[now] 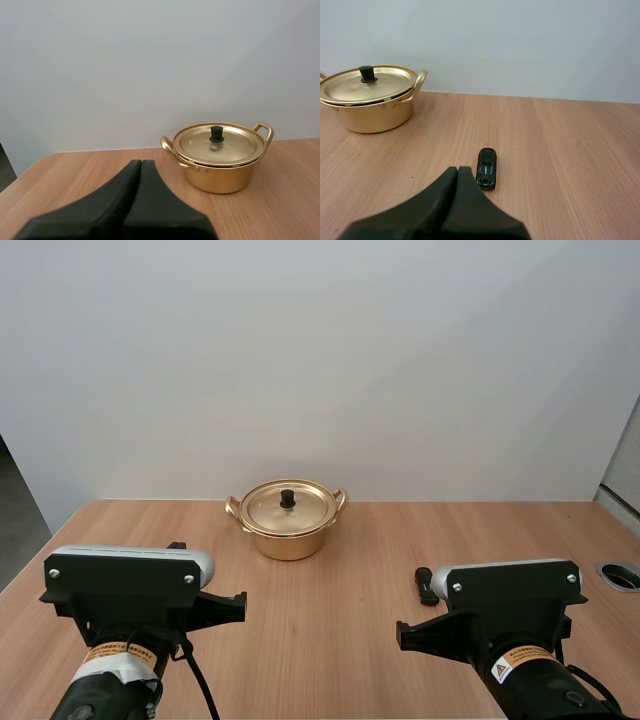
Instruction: Open the pot, put the car inside, and close it
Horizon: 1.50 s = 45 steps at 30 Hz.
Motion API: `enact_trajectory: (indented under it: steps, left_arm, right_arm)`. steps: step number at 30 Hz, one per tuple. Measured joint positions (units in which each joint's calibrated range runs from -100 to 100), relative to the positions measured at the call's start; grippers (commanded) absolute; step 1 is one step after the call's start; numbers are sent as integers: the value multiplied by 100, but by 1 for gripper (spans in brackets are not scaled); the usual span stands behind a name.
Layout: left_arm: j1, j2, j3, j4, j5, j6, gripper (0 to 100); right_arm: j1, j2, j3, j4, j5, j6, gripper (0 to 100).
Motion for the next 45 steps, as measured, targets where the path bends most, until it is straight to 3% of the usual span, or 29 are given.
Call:
enact_trajectory:
  steps: [22,28,32,36,45]
  left_arm:
    - [0,0,0,0,0,0,0]
    - [0,2,-47,156,-94,307,0]
    - [0,287,-593,99,-36,393,0]
    - [0,1003,-1354,99,444,580,0]
    - [0,2710,-3133,99,2376,210,0]
  right_arm:
    - [0,0,0,0,35,0,0]
    - [0,0,-29,-4,-693,-18,0]
    - [0,166,-563,126,-1012,-18,0]
    - [-23,777,-1401,285,-631,-18,0]
    - [-84,2492,-3131,-298,598,-6,0]
